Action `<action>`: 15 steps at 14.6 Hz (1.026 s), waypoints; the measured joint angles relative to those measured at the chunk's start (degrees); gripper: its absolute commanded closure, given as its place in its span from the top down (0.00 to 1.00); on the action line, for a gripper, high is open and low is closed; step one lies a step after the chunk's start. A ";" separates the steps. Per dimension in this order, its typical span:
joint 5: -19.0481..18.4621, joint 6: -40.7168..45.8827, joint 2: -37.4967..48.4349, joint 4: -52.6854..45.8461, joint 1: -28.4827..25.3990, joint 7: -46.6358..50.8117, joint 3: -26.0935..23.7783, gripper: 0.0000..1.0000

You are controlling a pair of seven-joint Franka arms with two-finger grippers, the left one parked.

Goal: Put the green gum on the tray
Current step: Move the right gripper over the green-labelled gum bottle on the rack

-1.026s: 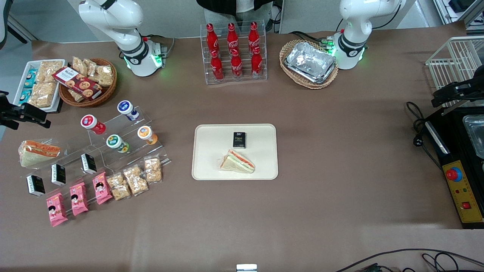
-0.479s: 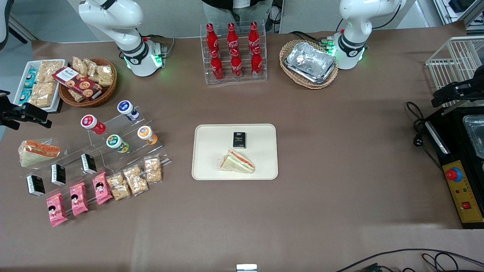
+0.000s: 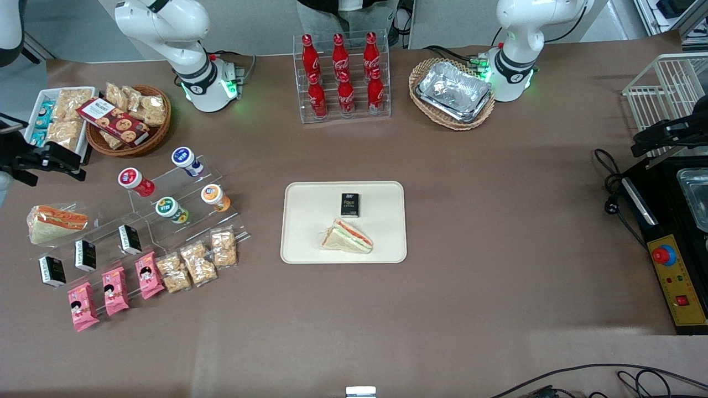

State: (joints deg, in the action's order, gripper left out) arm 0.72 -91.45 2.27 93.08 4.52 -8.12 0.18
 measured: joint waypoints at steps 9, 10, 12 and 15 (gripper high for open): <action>0.67 -13.77 13.83 25.96 -2.64 0.32 -0.25 1.00; 0.68 -14.80 14.64 27.72 -2.92 0.46 -0.25 1.00; 0.76 -15.75 14.94 29.20 -3.00 1.01 -0.24 1.00; 1.06 -17.56 13.91 30.33 -3.00 2.32 -0.23 0.98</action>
State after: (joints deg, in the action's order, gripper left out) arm 1.77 -109.02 16.18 123.40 1.52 -5.80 -0.05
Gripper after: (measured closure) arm 0.000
